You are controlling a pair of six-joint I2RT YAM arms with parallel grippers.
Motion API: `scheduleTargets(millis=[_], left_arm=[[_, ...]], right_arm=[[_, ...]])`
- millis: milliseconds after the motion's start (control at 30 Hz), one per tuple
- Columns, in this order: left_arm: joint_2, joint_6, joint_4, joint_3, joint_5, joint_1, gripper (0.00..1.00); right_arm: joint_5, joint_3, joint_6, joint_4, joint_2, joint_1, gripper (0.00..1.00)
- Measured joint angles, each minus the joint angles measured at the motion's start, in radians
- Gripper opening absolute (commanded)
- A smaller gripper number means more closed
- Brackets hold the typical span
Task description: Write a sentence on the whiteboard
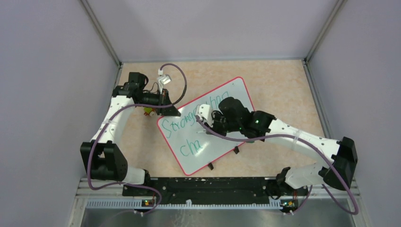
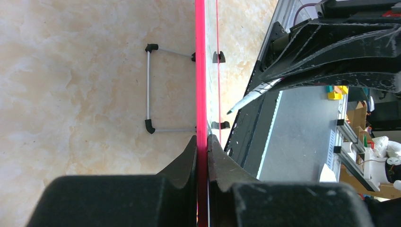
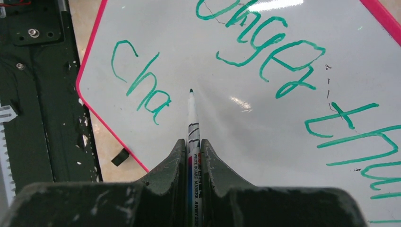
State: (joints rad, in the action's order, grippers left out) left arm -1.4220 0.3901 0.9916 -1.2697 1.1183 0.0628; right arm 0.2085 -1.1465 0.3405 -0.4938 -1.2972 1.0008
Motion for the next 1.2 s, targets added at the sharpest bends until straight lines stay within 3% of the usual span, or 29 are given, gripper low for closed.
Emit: scheduleTargets(millis=[1200], left_arm=[[0.0, 0.0, 0.0, -0.002, -0.007, 0.0, 0.0]], right_arm=[[0.031, 0.14, 0.019, -0.065, 0.0, -0.01, 0.0]])
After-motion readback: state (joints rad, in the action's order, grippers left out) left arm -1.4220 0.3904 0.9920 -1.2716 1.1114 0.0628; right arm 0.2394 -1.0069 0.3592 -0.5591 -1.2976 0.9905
